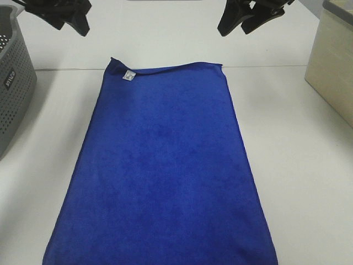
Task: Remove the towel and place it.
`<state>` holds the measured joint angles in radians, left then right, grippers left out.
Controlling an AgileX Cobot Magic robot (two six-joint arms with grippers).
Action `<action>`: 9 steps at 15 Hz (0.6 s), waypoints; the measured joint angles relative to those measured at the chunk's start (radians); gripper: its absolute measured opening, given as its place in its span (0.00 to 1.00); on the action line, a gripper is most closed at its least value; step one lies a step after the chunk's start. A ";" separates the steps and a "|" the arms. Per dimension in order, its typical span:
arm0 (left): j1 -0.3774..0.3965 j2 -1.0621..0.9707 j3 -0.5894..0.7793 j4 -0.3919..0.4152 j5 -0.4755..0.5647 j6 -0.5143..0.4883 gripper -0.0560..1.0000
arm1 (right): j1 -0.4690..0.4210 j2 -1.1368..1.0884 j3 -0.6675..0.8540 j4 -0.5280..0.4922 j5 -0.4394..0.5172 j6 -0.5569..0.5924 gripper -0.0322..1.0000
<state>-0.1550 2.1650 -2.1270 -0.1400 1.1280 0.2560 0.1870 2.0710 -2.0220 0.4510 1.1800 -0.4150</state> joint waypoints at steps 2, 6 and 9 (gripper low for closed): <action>0.000 -0.047 0.000 0.083 0.077 -0.085 0.63 | 0.000 -0.067 -0.001 -0.057 0.027 0.139 0.69; 0.035 -0.077 -0.016 0.183 0.084 -0.149 0.63 | -0.046 -0.153 -0.003 -0.192 0.037 0.298 0.72; 0.198 -0.088 -0.032 0.140 0.084 -0.210 0.65 | -0.213 -0.200 0.000 -0.147 0.038 0.333 0.76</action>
<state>0.0430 2.0770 -2.1590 0.0000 1.2120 0.0460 -0.0260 1.8710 -2.0220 0.3040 1.2180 -0.0820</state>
